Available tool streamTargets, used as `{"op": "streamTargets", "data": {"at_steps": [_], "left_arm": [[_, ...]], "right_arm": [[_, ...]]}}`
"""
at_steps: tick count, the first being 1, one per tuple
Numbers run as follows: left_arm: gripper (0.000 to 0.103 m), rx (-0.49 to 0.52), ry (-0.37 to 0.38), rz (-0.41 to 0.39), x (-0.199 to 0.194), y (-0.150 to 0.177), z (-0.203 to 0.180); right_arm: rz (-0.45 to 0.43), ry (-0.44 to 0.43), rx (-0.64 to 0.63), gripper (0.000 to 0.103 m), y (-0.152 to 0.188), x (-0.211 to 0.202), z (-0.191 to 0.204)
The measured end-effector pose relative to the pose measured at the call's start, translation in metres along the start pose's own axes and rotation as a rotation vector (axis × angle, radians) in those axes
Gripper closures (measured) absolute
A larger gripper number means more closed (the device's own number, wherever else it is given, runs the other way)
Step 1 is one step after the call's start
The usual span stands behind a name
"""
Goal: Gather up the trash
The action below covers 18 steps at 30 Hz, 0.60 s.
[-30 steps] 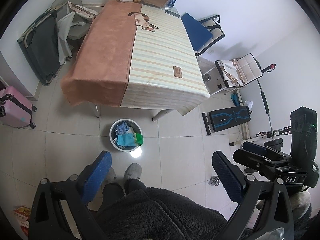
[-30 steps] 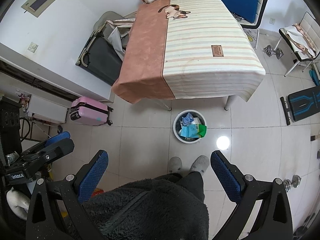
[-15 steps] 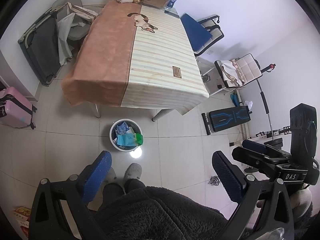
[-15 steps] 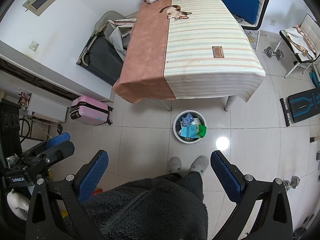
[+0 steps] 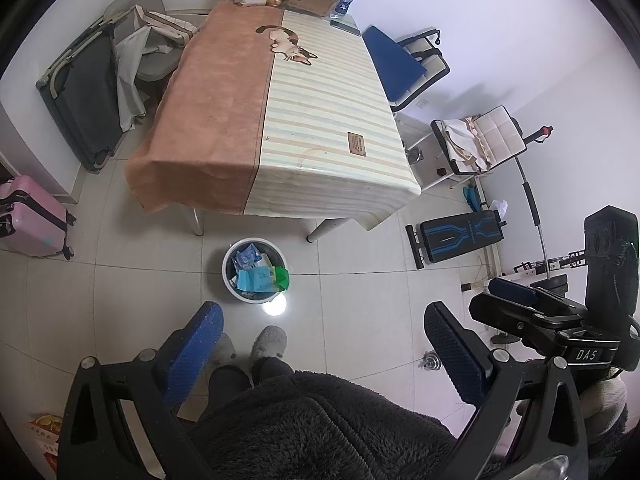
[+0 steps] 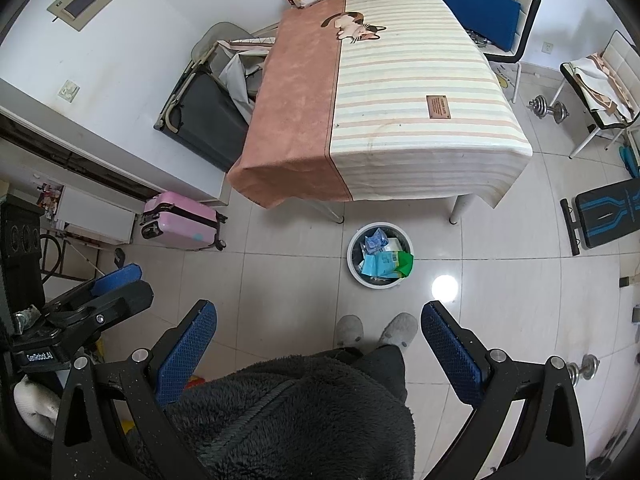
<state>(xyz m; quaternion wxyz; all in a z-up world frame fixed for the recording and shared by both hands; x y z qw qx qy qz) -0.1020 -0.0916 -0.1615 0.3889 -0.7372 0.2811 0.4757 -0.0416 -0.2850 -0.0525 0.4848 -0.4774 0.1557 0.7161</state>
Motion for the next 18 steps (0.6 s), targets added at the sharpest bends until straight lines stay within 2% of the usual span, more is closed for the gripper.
{"op": "streamTargets", "data": {"at_steps": [18], "left_arm": [[0.000,0.019,0.009,0.009,0.0011,-0.0033,0.0005]], "right_arm": [[-0.011,0.002,0.008,0.000,-0.0026,-0.0064,-0.0004]]}}
Point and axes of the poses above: each gripper's, at about its wrist camera, not at the fingertips, and x roughly the way its jaws point, z to its left, y to its underside, the point moved 7 cm from there along x, roughly the way its jaws point, and after that the axes turned 9 degrees about -y, right-handed, at the moved point
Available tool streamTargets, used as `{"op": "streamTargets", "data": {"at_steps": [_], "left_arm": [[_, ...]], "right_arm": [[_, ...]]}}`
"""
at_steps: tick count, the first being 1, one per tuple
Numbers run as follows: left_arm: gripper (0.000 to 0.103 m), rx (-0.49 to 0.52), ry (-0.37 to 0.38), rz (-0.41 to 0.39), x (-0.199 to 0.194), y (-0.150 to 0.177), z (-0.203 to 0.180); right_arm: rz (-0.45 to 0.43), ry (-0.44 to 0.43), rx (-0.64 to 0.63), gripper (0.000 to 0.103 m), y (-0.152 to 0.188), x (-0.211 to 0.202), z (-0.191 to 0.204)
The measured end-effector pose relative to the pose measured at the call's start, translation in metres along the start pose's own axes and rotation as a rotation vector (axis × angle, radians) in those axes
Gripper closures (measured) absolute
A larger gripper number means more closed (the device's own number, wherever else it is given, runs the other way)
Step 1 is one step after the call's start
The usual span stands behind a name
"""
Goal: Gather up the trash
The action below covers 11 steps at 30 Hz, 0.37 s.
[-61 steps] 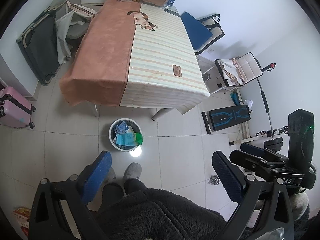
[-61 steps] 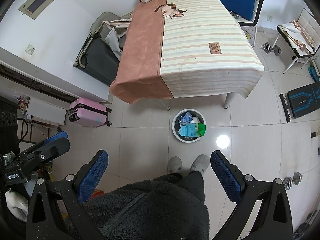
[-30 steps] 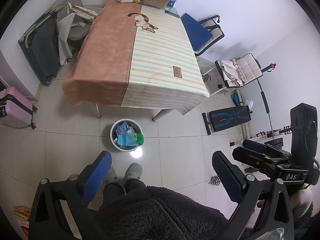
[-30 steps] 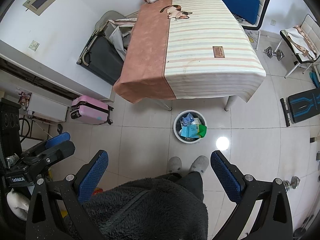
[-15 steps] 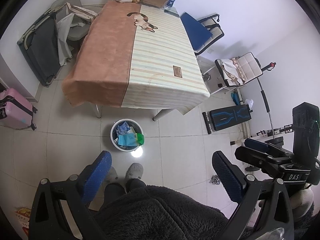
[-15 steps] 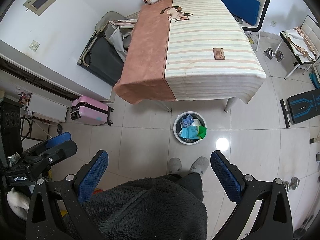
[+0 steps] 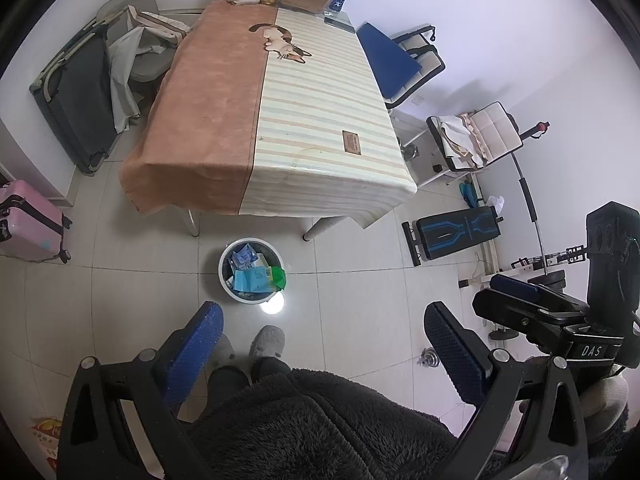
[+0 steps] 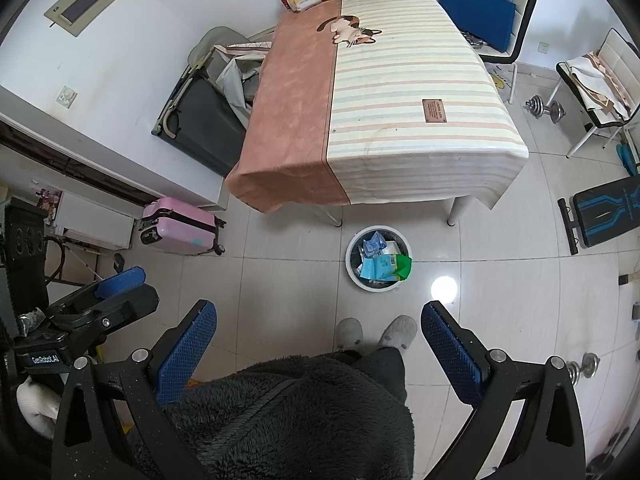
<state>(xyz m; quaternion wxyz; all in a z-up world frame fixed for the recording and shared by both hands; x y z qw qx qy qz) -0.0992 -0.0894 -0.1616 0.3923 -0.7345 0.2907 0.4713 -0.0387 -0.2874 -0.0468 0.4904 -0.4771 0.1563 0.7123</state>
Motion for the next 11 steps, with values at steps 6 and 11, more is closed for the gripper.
{"op": "streamTargets", "data": {"at_steps": [6,11], "left_arm": [[0.000,-0.002,0.000,0.000,0.0002,0.0001,-0.0005],[0.000,0.001,0.005,-0.005,-0.0021,-0.0031,-0.0038]], "right_arm": [[-0.001,-0.001,-0.002,0.000,-0.0008,-0.0003,0.0006],[-0.005,-0.003,-0.001,0.000,-0.0046,-0.0012,0.0031]]}}
Point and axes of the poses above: each gripper's, at about its wrist camera, not at the fingertips, and x roughly the way its jaws point, z to its left, y to its underside, the point moved 7 cm from there along x, roughly the way its jaws point, and after that the axes turned 9 degrees about -y, right-handed, at the moved point
